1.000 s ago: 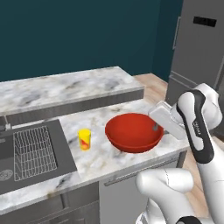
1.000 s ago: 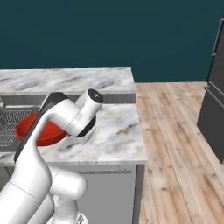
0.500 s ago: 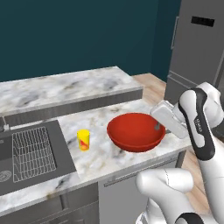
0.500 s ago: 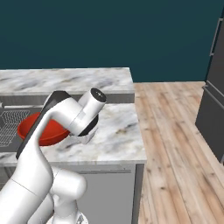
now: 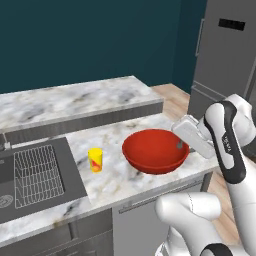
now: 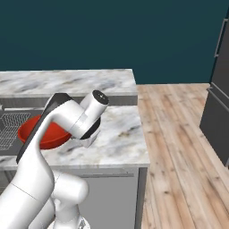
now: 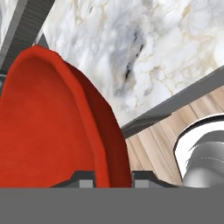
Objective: Pick the cup and bowl from the counter and place them on the counter next to the sink.
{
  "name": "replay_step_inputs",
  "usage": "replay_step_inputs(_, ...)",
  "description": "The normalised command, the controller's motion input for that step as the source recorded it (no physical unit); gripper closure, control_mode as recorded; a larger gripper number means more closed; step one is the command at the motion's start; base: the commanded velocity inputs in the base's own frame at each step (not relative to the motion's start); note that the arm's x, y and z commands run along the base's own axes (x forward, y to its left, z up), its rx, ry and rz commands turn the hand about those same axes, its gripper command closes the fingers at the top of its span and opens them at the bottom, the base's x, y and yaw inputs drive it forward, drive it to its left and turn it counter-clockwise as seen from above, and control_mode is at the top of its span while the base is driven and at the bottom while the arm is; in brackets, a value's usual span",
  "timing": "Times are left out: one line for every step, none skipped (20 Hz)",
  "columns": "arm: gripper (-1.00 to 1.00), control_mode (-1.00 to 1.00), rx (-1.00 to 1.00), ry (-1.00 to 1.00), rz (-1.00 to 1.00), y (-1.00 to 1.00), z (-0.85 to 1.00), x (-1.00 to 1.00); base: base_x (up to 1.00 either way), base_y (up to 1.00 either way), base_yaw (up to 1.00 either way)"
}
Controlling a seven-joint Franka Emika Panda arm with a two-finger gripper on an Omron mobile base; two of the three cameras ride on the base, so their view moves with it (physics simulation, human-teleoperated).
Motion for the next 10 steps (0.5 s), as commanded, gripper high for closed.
replay_step_inputs(1.0,-1.0,0.0,0.0,0.0,0.0,0.0,0.0,0.0,0.0,0.0)
replay_step_inputs(1.0,-1.0,0.0,0.0,0.0,0.0,0.0,0.0,0.0,0.0,0.0)
replay_step_inputs(1.0,-1.0,0.01,0.0,0.0,0.0,-0.09,0.0,0.0,0.0,0.0)
replay_step_inputs(1.0,-1.0,0.0,0.0,0.0,0.17,-0.27,0.01,0.0,0.0,0.0)
replay_step_inputs(1.0,-1.0,0.0,0.0,-0.01,0.23,-0.37,0.05,0.0,0.0,0.0)
replay_step_inputs(1.0,-1.0,0.0,0.0,-0.03,0.21,-0.41,0.05,0.0,0.0,0.0)
replay_step_inputs(1.0,-1.0,0.0,0.0,-0.03,0.16,-0.38,0.01,0.0,0.0,0.0)
replay_step_inputs(1.0,-1.0,0.0,0.0,-0.04,0.11,-0.36,0.0,0.0,0.0,0.0)
replay_step_inputs(1.0,-1.0,0.0,0.0,-0.04,0.08,-0.33,0.0,0.0,0.0,0.0)
replay_step_inputs(1.0,-1.0,0.0,0.0,-0.04,0.13,-0.29,0.0,0.0,0.0,0.0)
